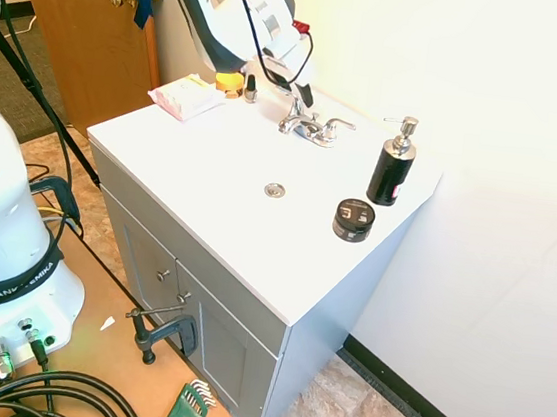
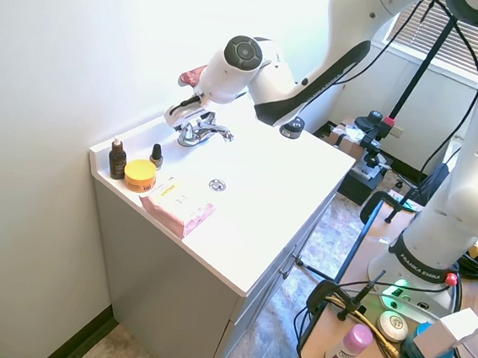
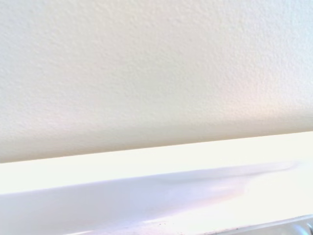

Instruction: Turn on the hot water

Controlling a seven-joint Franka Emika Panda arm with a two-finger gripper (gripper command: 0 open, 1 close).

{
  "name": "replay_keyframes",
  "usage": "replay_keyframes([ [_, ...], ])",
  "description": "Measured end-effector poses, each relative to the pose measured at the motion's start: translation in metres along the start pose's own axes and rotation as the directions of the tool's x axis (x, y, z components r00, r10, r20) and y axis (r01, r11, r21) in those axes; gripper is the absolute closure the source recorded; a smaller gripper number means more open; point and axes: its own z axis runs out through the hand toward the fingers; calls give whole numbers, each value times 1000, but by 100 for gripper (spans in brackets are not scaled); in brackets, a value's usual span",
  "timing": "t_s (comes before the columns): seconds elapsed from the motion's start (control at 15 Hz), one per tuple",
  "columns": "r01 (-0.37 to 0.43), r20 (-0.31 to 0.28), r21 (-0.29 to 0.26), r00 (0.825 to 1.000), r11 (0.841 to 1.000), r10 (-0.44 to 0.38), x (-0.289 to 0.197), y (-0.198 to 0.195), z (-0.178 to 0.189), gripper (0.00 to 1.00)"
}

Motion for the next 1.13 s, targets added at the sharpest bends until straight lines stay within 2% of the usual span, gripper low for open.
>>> replay_keyframes([
  [0.2, -15, -9, -18, 1000, 1000, 14, 11, 14, 2, 0],
  [0.67, -30, 17, -40, 999, 999, 30, 4, 57, -27, 0],
  [0.8, -49, 46, -40, 998, 998, 51, 4, 68, -35, 0],
  [1.0, -63, 128, -59, 989, 996, 71, 7, 94, -55, 0],
  [1.13, -68, 174, -50, 982, 996, 75, 7, 108, -73, 0],
])
